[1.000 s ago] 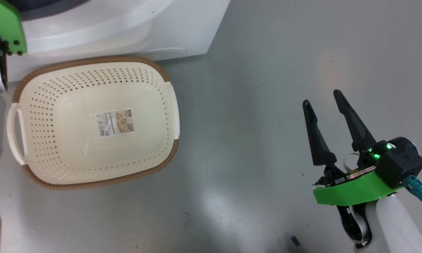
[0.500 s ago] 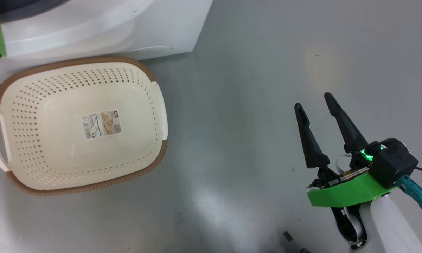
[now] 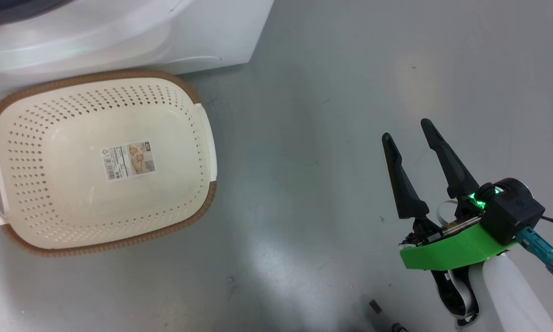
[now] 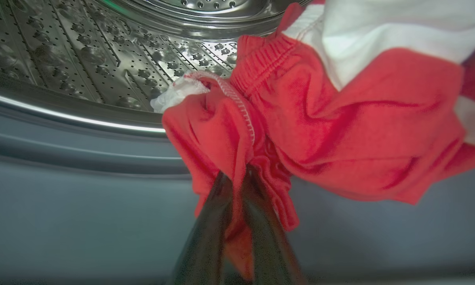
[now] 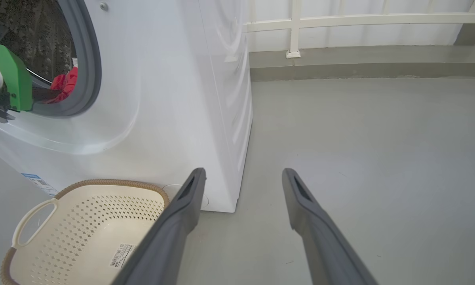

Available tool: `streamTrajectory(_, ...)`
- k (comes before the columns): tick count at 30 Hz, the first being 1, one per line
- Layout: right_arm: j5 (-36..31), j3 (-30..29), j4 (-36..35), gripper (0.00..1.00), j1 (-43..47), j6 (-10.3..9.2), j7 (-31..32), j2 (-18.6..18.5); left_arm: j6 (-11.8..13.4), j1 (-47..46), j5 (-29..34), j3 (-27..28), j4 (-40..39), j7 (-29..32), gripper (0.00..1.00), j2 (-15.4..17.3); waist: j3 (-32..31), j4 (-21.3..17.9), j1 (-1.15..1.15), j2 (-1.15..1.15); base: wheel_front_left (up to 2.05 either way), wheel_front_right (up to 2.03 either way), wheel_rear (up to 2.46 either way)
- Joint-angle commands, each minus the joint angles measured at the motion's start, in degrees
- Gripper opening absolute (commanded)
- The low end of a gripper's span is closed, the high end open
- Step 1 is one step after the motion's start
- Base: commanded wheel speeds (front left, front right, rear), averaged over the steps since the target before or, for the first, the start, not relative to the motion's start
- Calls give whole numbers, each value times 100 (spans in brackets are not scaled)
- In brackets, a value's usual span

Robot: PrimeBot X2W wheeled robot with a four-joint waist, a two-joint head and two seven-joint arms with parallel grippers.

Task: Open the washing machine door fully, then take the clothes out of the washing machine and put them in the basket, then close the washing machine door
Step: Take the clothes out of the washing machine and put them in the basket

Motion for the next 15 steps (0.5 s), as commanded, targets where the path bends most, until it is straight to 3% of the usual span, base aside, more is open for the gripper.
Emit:
streamTrajectory(1, 17, 108, -96, 100, 16, 34, -36, -34, 65, -46, -64, 19, -33, -14, 0, 309, -13, 13, 0, 0, 0, 0, 0)
streamTrajectory(8, -22, 99, -41, 100, 19, 34, -36, -34, 104, -101, -144, 14, -96, -466, 0, 260, -111, 83, 0, 0, 0, 0, 0)
streamTrajectory(15, -41, 79, -33, 100, 68, 34, -36, -34, -92, -58, -409, 158, -201, -1023, 0, 169, -279, 197, 0, 0, 0, 0, 0)
